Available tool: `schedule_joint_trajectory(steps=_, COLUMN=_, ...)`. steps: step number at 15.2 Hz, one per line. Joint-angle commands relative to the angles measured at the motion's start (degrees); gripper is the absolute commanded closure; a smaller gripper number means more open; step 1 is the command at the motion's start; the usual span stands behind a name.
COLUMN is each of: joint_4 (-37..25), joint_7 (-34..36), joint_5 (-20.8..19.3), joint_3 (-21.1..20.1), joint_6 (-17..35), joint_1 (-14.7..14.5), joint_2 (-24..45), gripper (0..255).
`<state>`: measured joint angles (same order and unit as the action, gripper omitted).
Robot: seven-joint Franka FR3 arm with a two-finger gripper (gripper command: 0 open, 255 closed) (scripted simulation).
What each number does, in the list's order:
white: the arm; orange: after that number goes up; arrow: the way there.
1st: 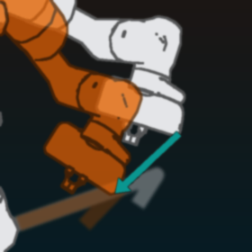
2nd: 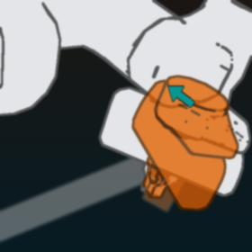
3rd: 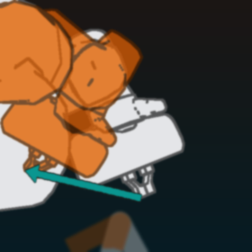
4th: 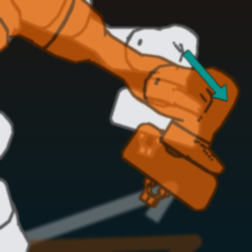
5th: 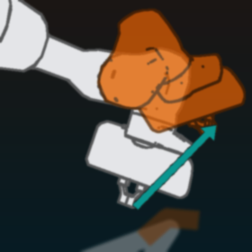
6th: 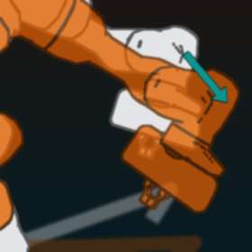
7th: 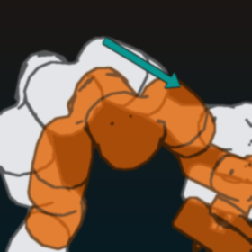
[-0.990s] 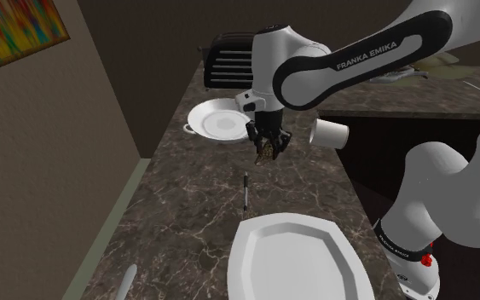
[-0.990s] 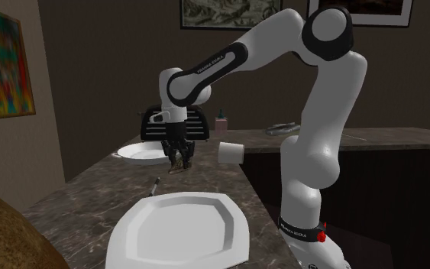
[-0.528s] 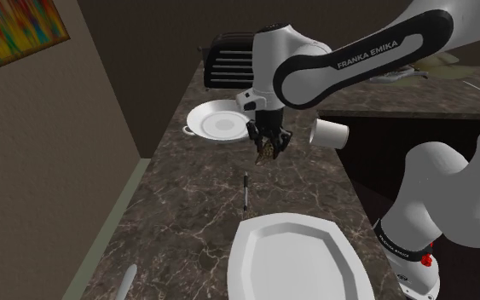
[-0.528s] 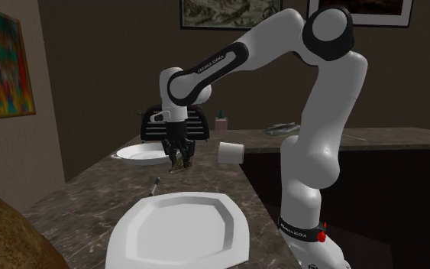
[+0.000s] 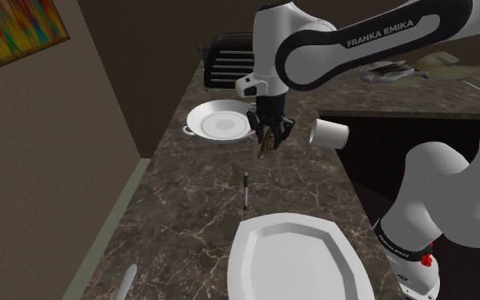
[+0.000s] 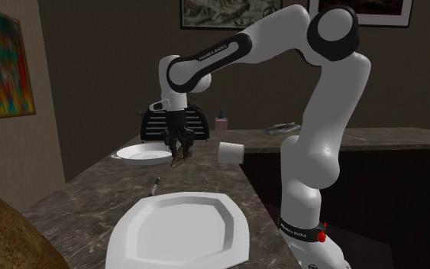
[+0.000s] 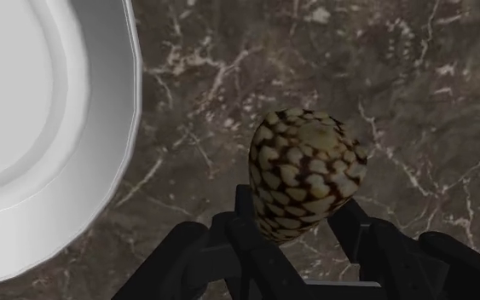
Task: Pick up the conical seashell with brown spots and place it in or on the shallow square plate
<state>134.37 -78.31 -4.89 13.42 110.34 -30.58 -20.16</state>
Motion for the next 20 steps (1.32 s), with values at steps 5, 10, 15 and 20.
schedule_joint_trajectory(steps=5, joint_4=-3.59, joint_7=0.02, joint_5=0.02, joint_3=-0.3, joint_6=-4.75, joint_1=-0.02, joint_2=-1.15, gripper=255)
schedule_joint_trajectory(steps=10, joint_4=-5.16, joint_7=1.4, joint_5=0.33, joint_3=-1.49, joint_6=-7.98, joint_1=-0.51, joint_2=-2.78, gripper=255)
schedule_joint_trajectory(steps=15, joint_4=-0.65, joint_7=8.14, joint_5=2.32, joint_3=-6.56, joint_6=-8.89, joint_1=-2.87, joint_2=-8.01, gripper=255)
schedule_joint_trajectory(steps=20, joint_4=2.28, joint_7=14.87, joint_5=5.35, joint_3=-11.9, joint_6=-9.77, joint_1=-5.65, joint_2=-11.8, gripper=255)
